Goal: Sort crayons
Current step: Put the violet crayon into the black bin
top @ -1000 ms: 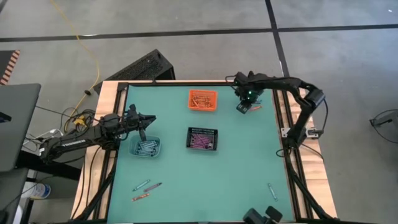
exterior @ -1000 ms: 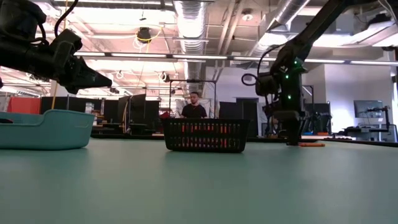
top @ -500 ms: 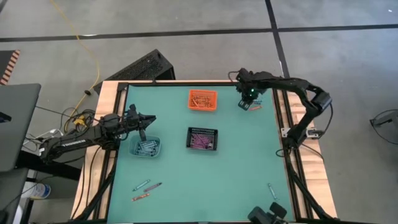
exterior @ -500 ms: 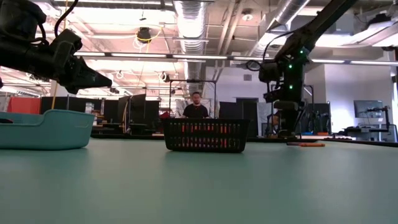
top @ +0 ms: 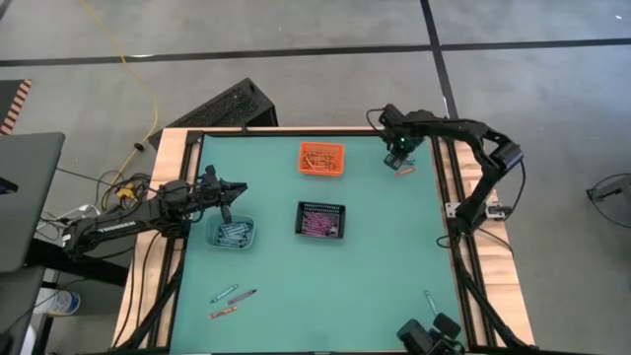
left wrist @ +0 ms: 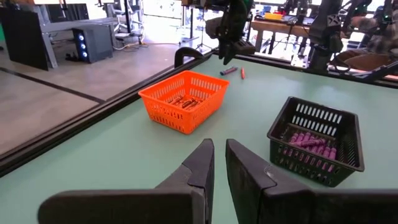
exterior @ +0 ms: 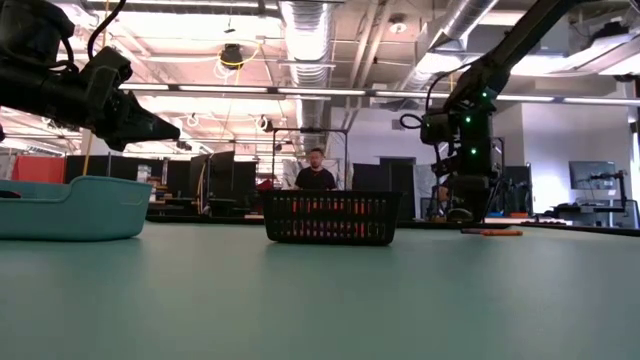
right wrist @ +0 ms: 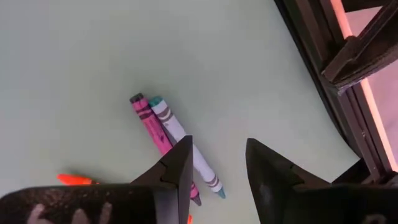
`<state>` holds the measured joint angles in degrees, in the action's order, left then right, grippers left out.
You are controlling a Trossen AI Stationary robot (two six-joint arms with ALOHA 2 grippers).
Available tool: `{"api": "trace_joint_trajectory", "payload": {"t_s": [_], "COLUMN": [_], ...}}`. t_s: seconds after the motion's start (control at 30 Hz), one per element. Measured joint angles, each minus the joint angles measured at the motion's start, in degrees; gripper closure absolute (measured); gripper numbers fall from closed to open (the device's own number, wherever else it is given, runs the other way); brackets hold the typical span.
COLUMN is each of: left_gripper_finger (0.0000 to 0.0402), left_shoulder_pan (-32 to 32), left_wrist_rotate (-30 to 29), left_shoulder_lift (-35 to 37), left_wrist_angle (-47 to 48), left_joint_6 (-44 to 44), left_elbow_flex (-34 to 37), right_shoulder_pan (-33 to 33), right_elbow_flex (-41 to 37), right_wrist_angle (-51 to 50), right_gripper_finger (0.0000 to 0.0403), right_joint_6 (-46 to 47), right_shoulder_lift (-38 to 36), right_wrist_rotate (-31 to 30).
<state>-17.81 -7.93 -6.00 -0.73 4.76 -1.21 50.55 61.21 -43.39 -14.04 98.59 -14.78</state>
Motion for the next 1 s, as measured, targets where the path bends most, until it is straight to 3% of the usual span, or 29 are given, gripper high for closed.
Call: {"api": "trace_joint_trajectory", "payload": {"t_s": [0.57, 1.0], "left_gripper_finger": [0.0373, 0.0373], "left_shoulder_pan": [-0.01, -0.01], "left_wrist_rotate": [-0.01, -0.01], "left_shoulder_lift": [0.0, 0.0], "left_wrist_angle": [0.0, -0.02], "left_joint_6": [0.0, 0.01], "left_elbow_flex": [0.0, 0.0], "right_shoulder_pan": [-0.27, -0.7], "right_elbow_flex": [-0.48, -0.48], "right_wrist_angle": [-1.33, -1.06], "right_gripper_finger": [0.0262, 0.0262], "right_joint_6": [-2.56, 0.71], "right_shoulder_lift": [0.0, 0.0], "right_wrist_rotate": [1.38, 2.9]}}
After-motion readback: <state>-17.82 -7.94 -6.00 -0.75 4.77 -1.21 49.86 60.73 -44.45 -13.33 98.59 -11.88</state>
